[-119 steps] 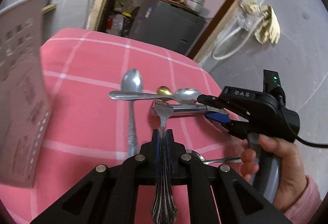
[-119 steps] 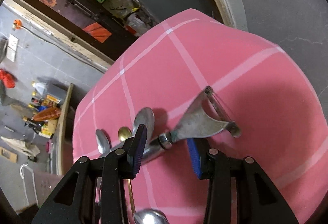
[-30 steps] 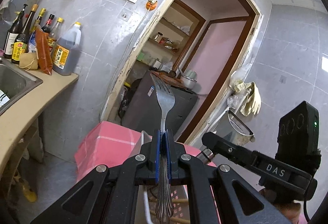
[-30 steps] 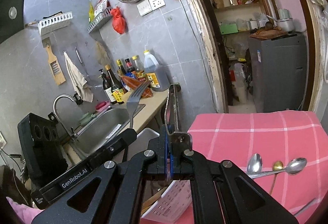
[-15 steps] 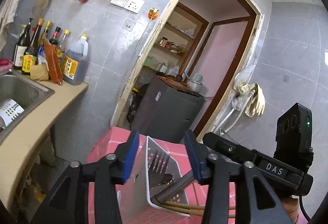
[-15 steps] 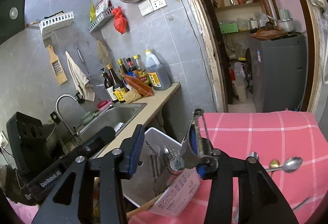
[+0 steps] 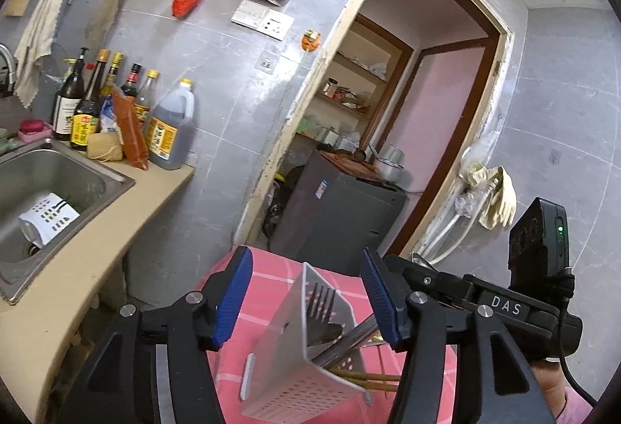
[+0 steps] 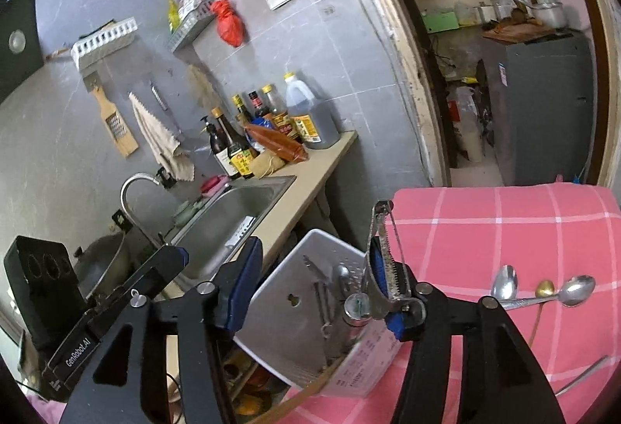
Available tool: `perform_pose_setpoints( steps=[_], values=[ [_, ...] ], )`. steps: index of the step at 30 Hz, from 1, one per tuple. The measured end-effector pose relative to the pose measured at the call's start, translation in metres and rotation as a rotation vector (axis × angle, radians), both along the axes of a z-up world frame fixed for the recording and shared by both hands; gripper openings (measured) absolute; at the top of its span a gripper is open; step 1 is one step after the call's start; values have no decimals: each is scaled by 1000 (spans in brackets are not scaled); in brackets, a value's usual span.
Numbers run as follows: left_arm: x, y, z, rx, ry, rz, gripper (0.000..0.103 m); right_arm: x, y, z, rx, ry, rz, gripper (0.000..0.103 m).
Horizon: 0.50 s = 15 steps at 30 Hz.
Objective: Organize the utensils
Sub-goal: 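Lower the fork and peeler into the white holder and open both tools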
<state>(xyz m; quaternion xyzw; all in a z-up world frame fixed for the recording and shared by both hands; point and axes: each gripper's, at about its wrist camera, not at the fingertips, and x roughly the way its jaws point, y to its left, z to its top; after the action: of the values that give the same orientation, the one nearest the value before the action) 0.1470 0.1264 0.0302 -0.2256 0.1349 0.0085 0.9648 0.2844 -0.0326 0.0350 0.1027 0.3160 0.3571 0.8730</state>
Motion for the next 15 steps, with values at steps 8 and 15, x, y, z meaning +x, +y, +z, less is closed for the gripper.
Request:
perform_pose_setpoints(
  steps=[8,15],
  values=[
    [-19,14,6,31,8,65,69,-10,29,7,-275,-69,-72,75],
    [-34,27,10,25,10,108,75,-3,28,-1,-246,26,-29,88]
  ],
)
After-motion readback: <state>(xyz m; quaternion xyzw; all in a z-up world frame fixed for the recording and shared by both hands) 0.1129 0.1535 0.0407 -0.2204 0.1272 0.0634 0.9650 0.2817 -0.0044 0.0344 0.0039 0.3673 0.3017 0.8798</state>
